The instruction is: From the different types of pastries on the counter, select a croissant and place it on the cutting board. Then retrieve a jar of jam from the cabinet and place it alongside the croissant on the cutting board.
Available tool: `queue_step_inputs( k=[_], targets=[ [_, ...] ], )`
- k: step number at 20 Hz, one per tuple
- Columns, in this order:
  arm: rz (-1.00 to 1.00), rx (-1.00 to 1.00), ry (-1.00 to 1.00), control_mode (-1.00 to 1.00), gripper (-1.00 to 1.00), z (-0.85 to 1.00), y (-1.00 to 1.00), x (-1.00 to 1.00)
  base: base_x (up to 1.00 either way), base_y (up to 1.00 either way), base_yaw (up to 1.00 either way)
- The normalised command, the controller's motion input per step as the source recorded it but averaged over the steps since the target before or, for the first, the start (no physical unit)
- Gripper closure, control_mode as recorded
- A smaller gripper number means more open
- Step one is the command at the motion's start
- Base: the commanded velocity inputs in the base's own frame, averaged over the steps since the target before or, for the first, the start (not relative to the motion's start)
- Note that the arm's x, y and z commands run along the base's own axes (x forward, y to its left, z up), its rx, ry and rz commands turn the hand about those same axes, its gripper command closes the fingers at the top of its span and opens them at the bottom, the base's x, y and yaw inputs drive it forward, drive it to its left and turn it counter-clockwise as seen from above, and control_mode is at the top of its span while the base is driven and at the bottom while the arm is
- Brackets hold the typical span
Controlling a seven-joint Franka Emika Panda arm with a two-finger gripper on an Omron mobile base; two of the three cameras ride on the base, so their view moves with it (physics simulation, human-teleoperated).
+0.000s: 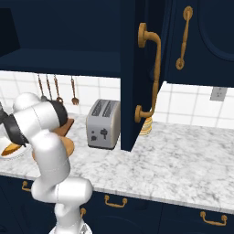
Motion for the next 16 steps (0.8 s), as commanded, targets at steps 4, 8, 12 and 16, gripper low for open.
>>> queue_step_inputs(
  k=[4, 8, 12, 16],
  targets=[
    [0.00, 0.00, -0.27, -1.00, 1.00, -1.00, 0.00, 0.00, 0.00, 0.00, 0.00],
    [0.00, 0.00, -0.34, -1.00, 1.00, -1.00, 0.00, -0.15, 0.00, 0.00, 0.00],
    [0.00, 0.01, -0.38, -1.00, 1.00, -1.00, -0.08, -0.54, 0.00, 0.00, 0.00],
    [0.00, 0.15, -0.19, -1.00, 1.00, -0.88, -0.21, -0.07, 0.00, 0.00, 0.00]
  ],
)
